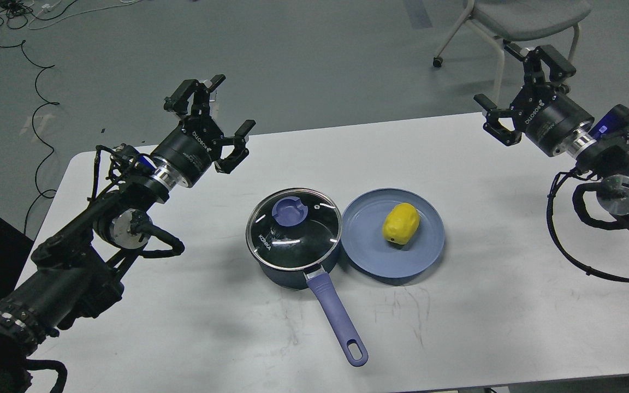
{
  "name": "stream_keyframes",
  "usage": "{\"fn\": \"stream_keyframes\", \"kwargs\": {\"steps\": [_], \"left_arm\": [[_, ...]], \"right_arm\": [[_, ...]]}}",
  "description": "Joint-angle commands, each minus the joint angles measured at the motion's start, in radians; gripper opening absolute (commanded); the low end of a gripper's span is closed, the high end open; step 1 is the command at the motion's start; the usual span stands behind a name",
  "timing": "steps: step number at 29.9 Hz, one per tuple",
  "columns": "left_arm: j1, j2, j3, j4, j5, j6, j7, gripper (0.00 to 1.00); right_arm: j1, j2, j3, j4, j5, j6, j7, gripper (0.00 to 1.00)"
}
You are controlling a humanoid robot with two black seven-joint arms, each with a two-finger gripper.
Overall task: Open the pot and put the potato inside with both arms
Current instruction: 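Raise the left gripper and swing it toward the pot lid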
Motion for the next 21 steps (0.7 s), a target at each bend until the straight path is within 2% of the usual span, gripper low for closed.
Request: {"fn": "stream_keyframes", "kwargs": {"steps": [1,11,16,18,20,21], "left_arm": [[0.000,0.001,0.000,0.000,0.000,-0.001,0.000,0.98],[-0.006,0.006,0.002,0.002,0.000,-0.001,0.001,0.98],[-0.087,0.018,0.021,0.106,0.003,-0.005,0.001,0.98],[-0.101,0.038,0.026,0.106,0.044,-0.047,0.000,0.98],[-0.103,0.055,0.023,0.094,0.101,-0.061,-0.020,0.98],[-0.107,0.072,0.023,0.056,0.176,-0.063,-0.078,0.98]], "right_arm": [[0.001,0.002,0.002,0.000,0.000,0.000,0.000,1.00],[0.003,0.008,0.002,0.000,0.000,0.000,0.000,1.00],[0.007,-0.002,0.002,0.000,0.000,0.000,0.000,1.00],[0.011,-0.002,0.002,0.000,0.000,0.000,0.000,1.00],[0.011,-0.002,0.002,0.000,0.000,0.000,0.000,1.00],[0.011,-0.002,0.002,0.000,0.000,0.000,0.000,1.00]]}}
